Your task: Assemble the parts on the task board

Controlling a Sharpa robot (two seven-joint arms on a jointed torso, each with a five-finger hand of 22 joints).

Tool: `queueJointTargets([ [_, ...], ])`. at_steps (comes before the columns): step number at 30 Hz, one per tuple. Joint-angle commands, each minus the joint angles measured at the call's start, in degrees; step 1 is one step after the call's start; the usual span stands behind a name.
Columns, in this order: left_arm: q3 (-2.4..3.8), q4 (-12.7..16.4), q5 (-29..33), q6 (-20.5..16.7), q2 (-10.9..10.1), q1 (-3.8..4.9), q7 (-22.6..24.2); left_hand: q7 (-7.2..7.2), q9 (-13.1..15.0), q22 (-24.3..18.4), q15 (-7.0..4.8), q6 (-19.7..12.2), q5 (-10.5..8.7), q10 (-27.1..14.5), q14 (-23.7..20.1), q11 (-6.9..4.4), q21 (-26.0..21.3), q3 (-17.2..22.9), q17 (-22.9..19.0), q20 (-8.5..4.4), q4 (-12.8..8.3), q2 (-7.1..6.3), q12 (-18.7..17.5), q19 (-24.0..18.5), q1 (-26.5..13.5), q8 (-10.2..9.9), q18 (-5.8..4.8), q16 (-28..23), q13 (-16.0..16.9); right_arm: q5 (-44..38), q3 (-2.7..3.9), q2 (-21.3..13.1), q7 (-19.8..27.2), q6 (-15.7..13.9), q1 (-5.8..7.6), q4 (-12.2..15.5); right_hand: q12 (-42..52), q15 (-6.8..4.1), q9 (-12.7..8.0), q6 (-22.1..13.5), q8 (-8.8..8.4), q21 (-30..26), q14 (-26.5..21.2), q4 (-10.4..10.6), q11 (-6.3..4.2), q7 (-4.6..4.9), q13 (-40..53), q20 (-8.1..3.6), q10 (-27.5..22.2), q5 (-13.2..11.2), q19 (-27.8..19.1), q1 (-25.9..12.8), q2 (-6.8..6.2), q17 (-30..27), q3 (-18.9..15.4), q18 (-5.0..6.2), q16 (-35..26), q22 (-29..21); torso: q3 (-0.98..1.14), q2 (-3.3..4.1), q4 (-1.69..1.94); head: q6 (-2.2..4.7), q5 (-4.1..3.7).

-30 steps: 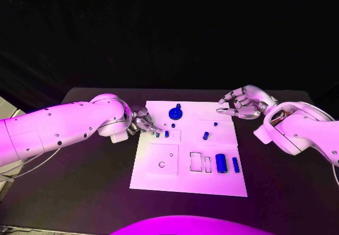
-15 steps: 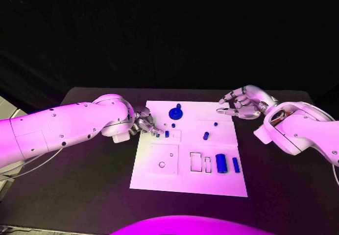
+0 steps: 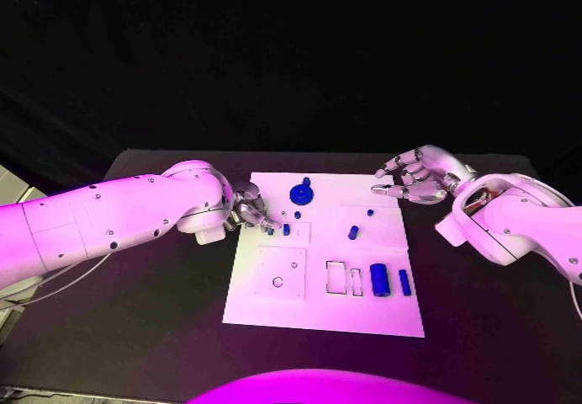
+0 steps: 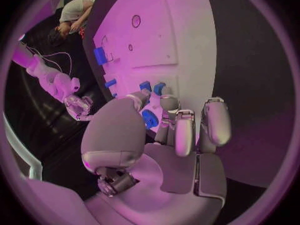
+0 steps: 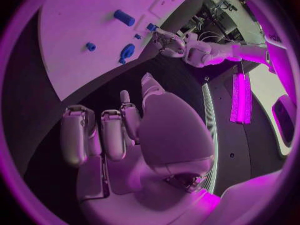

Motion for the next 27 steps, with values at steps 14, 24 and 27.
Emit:
queueJointTargets([
  [14, 0.00, -0.4, 0.0, 1.6, 0.5, -0.27, -0.9, -0.45, 0.6, 0.0, -0.55, -0.3, 0.30, 0.1, 5.4, -0.47, 0.2, 1.4, 13.0, -0.28, -0.2, 0.00, 0.3, 0.2, 1.8, 1.0, 0.29, 0.2, -0.1, -0.3, 0.00, 0.0, 0.5, 0.3, -0.03, 0.0, 0.3, 0.05, 0.0, -0.3, 0.08, 0.1, 3.2, -0.1, -0.24, 0.00, 4.3, 0.11, 0.3, 0.3, 1.8, 0.1, 0.28, 3.5, -0.2, 0.60, -0.2, 9.0, 0.02, -0.01, 0.00, -0.23, -0.03],
  [24, -0.01, -0.5, 0.2, 1.3, 0.6, -0.28, -1.1, -0.62, 1.1, 0.1, -0.69, -0.5, 0.28, 0.2, 5.4, -0.62, 0.2, 2.8, 13.1, -0.41, -0.3, -0.06, 0.3, 0.2, 3.1, 1.5, 0.28, 0.2, 0.0, -0.3, 0.00, 0.1, 0.5, 0.2, -0.04, 0.0, 0.3, 0.05, 0.0, -0.3, 0.08, 0.1, 3.2, -0.1, -0.24, 0.00, 4.3, 0.11, 0.3, 0.3, 1.8, 0.1, 0.28, 3.5, -0.2, 0.60, -0.2, 9.0, 0.00, -0.02, -0.01, -0.10, -0.05],
  [27, -0.01, -0.5, 0.6, 1.3, 0.6, -0.29, -1.0, -0.83, 1.5, 0.2, -0.87, -0.9, 0.24, 0.3, 5.4, -0.83, 0.2, 5.7, 13.2, -0.57, -0.9, -0.18, 0.3, 0.3, 5.4, 2.0, 0.26, 0.3, 0.0, -0.3, 0.00, 0.1, 0.5, 0.3, -0.04, 0.0, 0.3, 0.05, 0.0, -0.3, 0.08, 0.1, 3.2, -0.1, -0.24, 0.00, 4.3, 0.11, 0.3, 0.3, 1.8, 0.1, 0.28, 3.5, -0.2, 0.60, -0.2, 9.0, 0.00, -0.02, -0.01, -0.15, -0.05],
])
